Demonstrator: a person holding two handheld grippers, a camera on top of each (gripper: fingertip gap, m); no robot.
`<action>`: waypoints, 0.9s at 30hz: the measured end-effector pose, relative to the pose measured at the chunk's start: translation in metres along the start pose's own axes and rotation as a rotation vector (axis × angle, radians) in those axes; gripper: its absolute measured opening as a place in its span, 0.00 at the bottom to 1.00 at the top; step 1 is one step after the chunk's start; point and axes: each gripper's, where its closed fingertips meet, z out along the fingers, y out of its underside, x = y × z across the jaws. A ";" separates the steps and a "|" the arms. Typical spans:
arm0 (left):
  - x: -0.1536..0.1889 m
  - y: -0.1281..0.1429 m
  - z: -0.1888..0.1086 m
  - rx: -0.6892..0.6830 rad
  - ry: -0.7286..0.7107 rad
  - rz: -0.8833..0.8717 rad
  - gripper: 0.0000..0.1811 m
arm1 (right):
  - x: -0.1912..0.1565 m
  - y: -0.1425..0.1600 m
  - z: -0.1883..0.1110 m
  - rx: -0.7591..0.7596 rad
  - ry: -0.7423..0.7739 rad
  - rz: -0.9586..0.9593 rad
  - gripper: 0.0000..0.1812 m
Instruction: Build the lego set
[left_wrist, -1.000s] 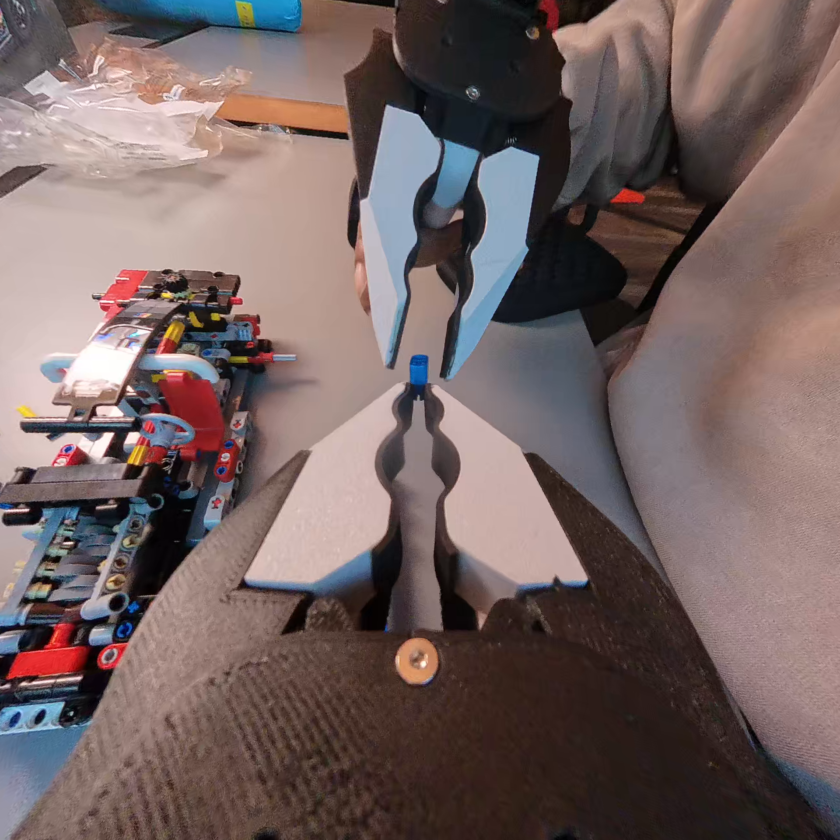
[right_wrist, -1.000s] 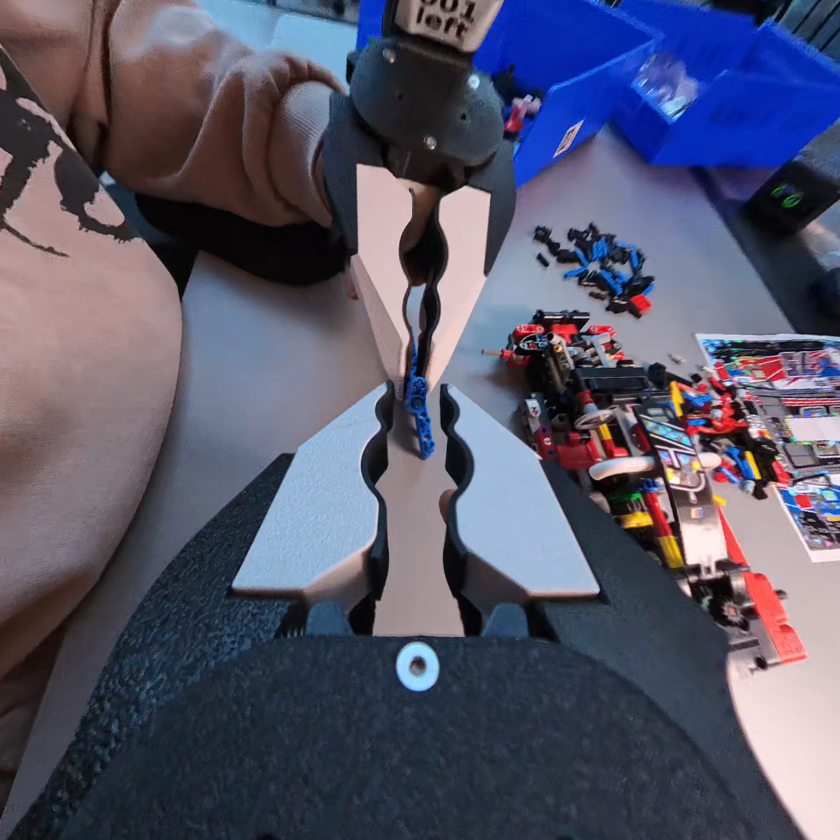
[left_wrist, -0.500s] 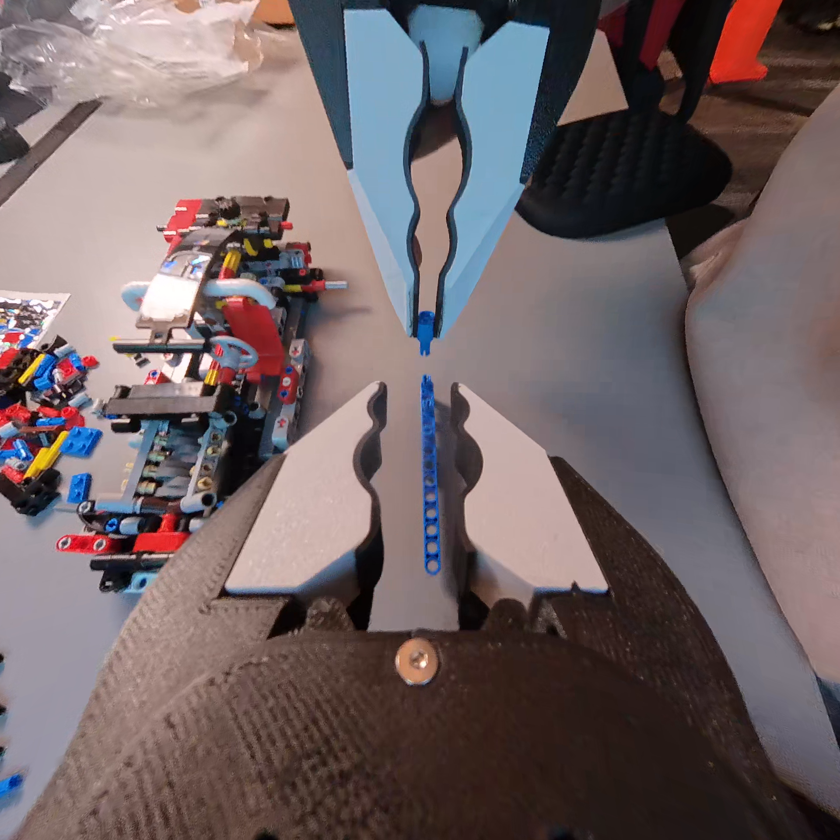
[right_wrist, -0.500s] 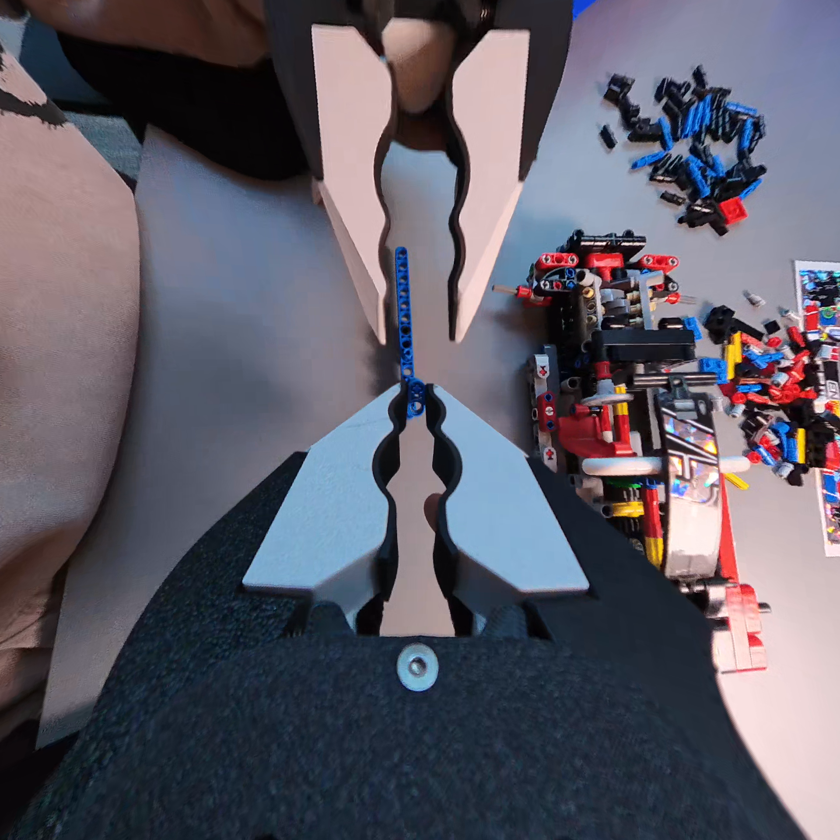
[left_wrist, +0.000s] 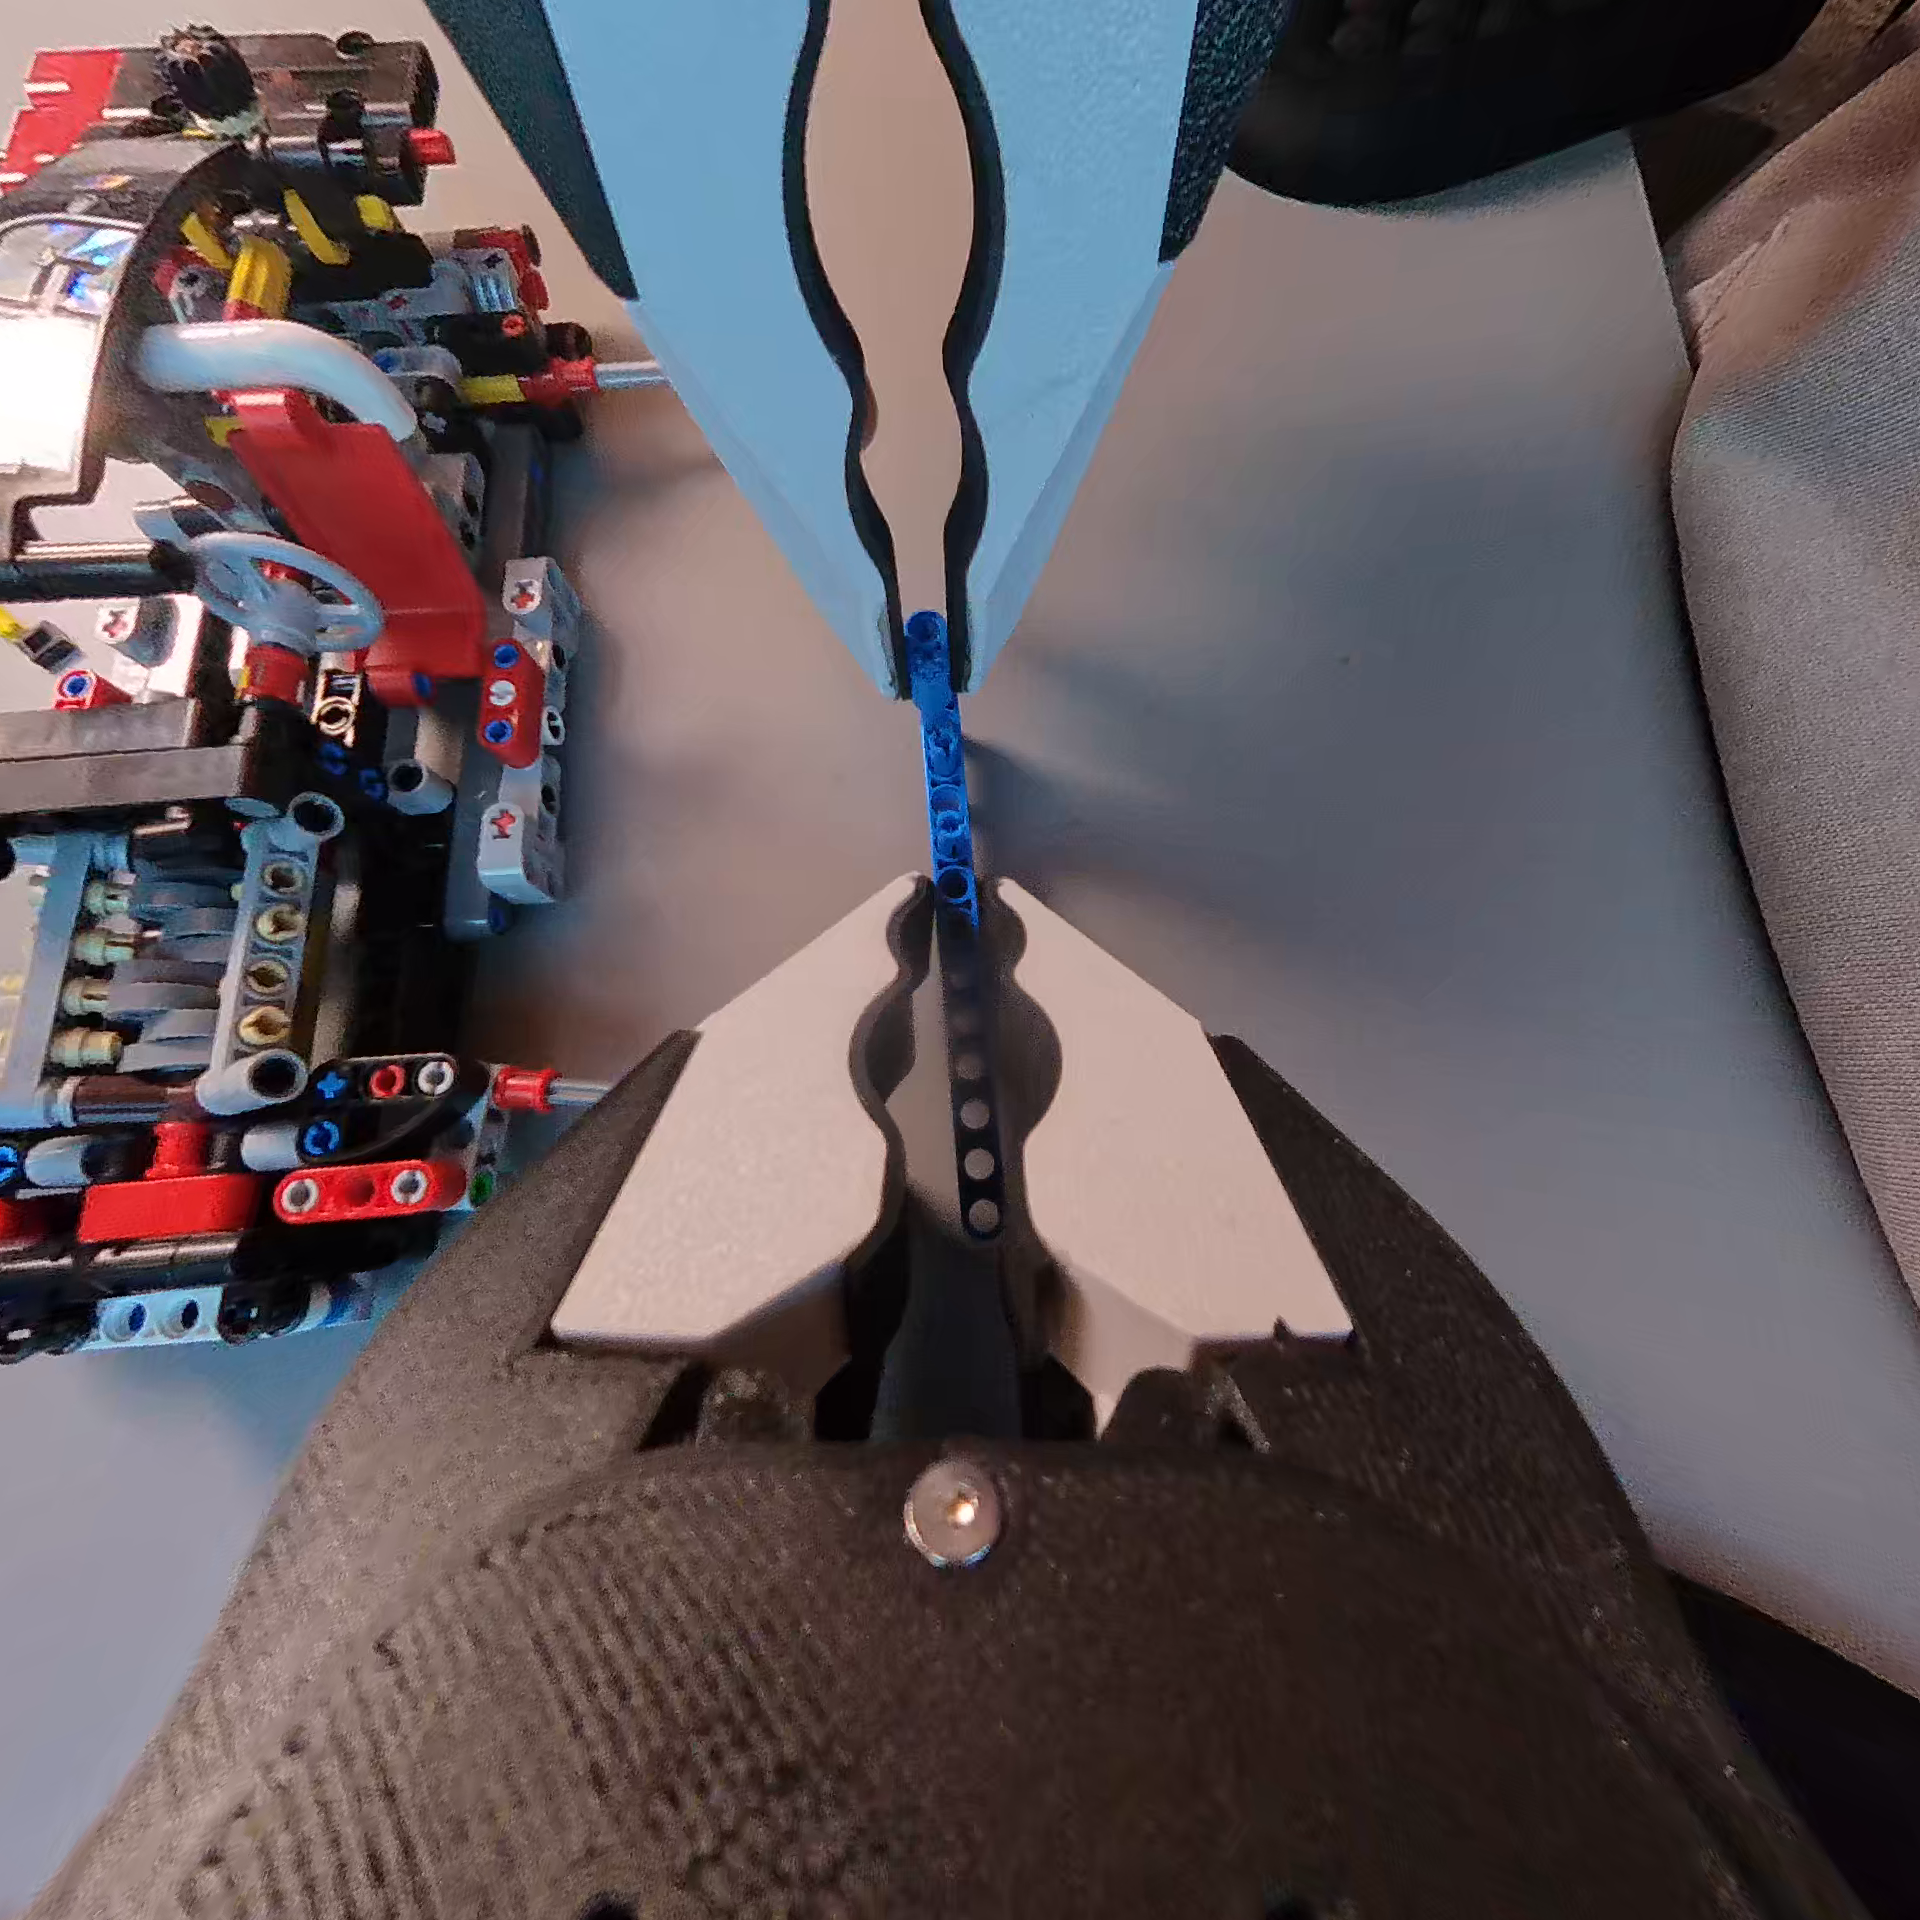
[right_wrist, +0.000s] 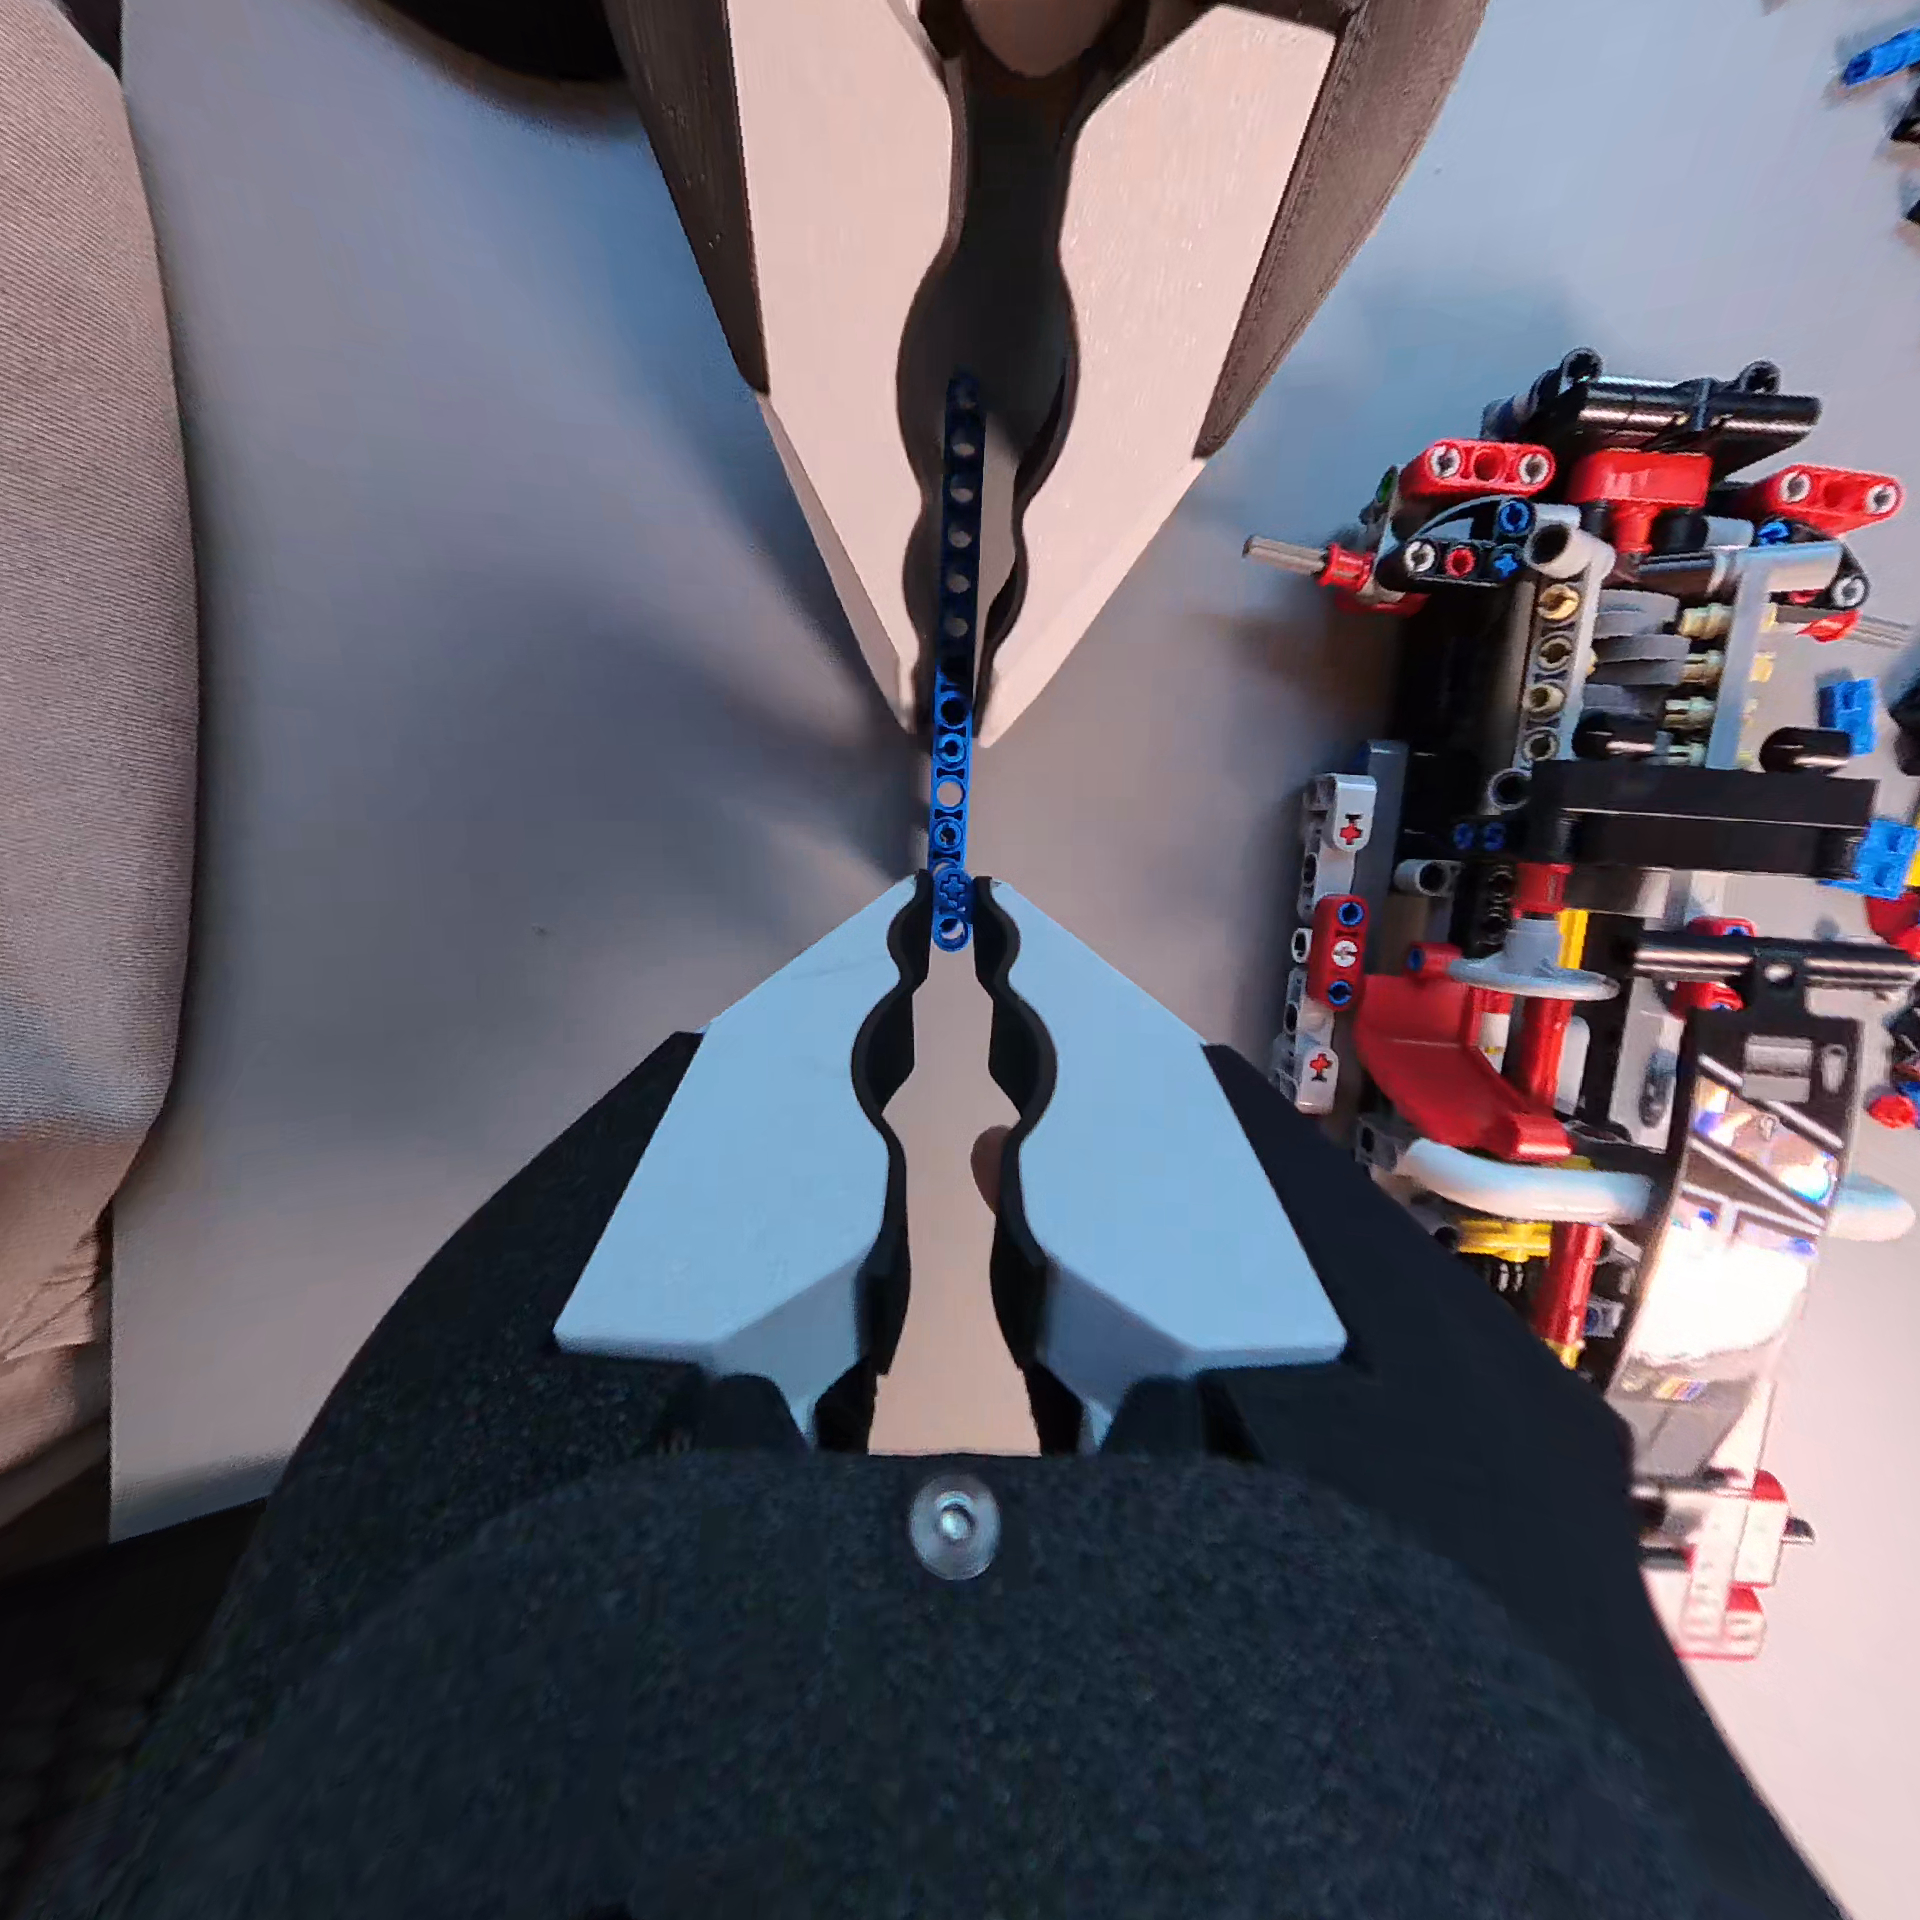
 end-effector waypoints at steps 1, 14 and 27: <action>0.000 0.000 0.001 0.003 -0.001 -0.002 0.03 | -0.001 0.000 0.000 -0.005 -0.013 0.004 0.02; -0.002 -0.002 0.003 0.032 -0.015 -0.020 0.03 | -0.002 0.003 0.001 -0.083 0.014 0.056 0.03; -0.001 -0.003 0.004 0.030 -0.031 -0.002 0.03 | -0.003 0.006 0.003 -0.178 0.027 0.078 0.03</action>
